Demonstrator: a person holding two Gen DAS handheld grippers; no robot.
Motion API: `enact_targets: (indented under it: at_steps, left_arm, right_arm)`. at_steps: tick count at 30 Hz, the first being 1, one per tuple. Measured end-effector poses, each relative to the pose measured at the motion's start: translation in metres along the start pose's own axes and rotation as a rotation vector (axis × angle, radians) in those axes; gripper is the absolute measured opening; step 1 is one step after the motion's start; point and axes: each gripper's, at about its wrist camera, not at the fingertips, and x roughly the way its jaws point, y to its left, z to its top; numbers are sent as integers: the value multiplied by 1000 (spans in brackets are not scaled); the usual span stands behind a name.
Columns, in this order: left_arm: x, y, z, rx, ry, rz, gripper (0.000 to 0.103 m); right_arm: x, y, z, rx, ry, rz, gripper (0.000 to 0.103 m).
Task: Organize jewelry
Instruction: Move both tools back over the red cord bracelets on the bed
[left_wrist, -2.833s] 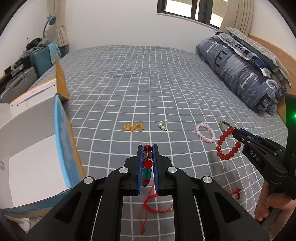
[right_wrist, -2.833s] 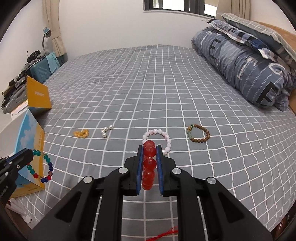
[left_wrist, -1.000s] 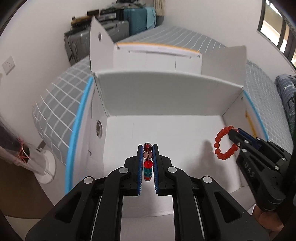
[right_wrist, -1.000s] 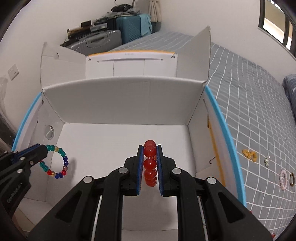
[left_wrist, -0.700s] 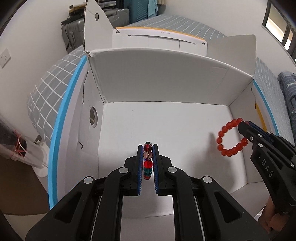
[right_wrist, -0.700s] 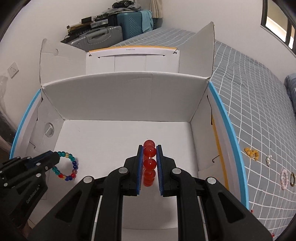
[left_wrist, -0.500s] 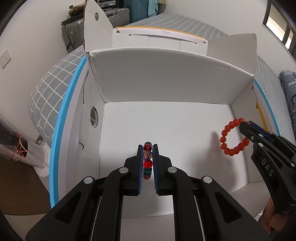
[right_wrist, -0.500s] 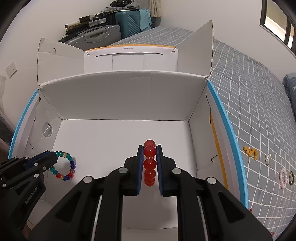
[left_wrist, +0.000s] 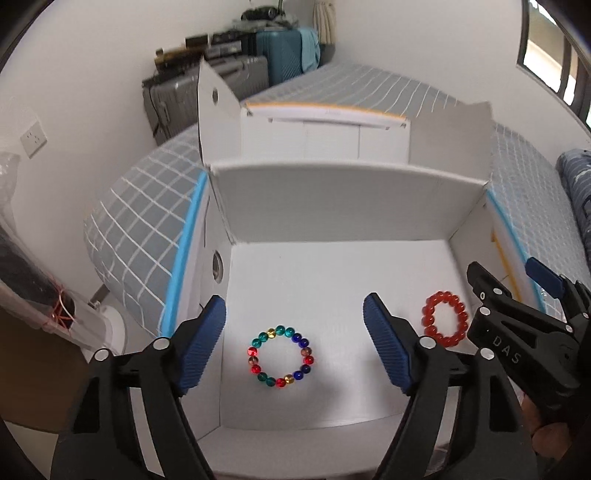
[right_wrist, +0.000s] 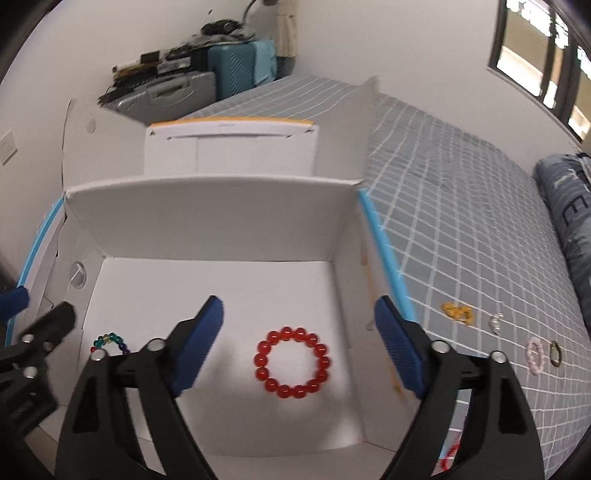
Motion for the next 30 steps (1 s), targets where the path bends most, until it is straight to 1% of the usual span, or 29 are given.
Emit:
enact_targets:
  at_steps: [2,4,7,13,19,26,30]
  left_arm:
    - [-13,-8,0,17,-25,-10,90]
    - [-26,-18,-2,35,-51,-21,93]
    - [-43,-34,-3,62,-79,-42,97]
    - [-79,-81,-14,130,-127,-122,97]
    - [-105,-135,-33,199,-149,-205,97]
    - [-118,-206,-61,285,-138,-309,97]
    - [-119,-239,-79,332,-121,-351,97]
  right_arm:
    - [-9,-12,-1,23,-14,-8,92]
    - [-21,-29,-3,53,-41,-16,95]
    - [-39,-54,-7,86,-64,-32,95]
    - [-83,-112,-24,142,-106,-83,95]
    - [-111,-168,-54,182,-101,-157,95]
    - [-139,-234,-108,261,-74,-242,95]
    - [-153,-271,-148,312,-50,-279,95]
